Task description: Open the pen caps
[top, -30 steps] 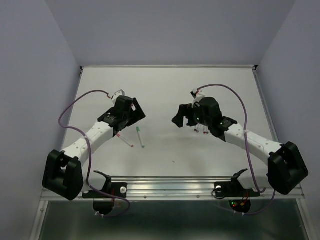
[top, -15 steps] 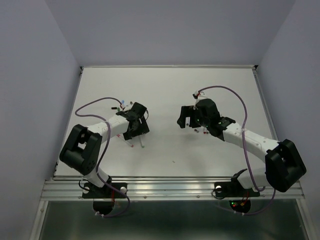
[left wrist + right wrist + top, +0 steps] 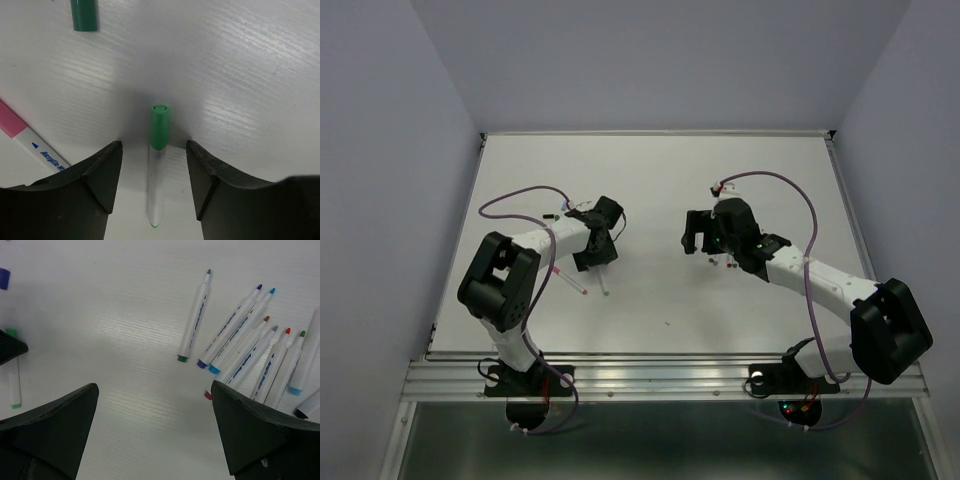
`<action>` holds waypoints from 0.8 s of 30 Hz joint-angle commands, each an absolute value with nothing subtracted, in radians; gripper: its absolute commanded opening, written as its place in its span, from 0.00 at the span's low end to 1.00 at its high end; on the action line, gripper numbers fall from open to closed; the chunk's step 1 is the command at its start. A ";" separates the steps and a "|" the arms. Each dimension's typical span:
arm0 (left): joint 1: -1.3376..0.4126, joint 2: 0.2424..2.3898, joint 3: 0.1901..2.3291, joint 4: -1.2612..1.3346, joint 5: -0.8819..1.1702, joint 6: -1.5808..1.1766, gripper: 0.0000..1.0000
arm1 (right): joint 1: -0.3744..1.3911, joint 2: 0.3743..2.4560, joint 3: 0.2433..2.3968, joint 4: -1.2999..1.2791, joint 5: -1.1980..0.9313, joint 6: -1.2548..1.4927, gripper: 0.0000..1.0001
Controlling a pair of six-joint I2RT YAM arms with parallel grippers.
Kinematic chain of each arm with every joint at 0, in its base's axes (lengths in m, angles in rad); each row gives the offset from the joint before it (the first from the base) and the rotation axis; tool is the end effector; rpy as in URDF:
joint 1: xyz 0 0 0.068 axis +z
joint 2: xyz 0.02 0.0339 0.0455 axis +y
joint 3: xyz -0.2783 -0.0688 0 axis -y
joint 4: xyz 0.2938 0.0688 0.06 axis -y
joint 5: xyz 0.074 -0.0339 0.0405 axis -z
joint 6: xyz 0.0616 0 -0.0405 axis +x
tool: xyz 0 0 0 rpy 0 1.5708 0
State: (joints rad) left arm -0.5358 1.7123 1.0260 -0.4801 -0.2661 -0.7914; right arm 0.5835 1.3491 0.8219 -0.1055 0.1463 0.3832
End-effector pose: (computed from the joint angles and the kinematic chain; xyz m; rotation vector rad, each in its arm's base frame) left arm 0.3325 -0.1786 0.1266 -0.4117 2.6308 -0.0555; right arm 0.2985 0.1863 0.2092 -0.1399 2.2173 0.3788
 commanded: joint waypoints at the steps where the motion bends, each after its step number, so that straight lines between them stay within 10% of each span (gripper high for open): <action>1: -0.540 1.739 1.058 -0.522 -0.307 -0.798 0.61 | 0.584 1.336 0.822 -0.101 0.204 0.368 1.00; 24: -0.535 1.809 1.095 -0.523 -0.367 -0.787 0.44 | 0.584 1.319 0.818 -0.115 0.245 0.367 1.00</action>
State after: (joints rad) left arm -0.5423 1.7679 1.0874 -0.4881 -0.3046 -0.7895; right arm 0.5835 1.3476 0.8177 -0.1249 0.2184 0.3801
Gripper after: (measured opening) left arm 0.464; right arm 0.998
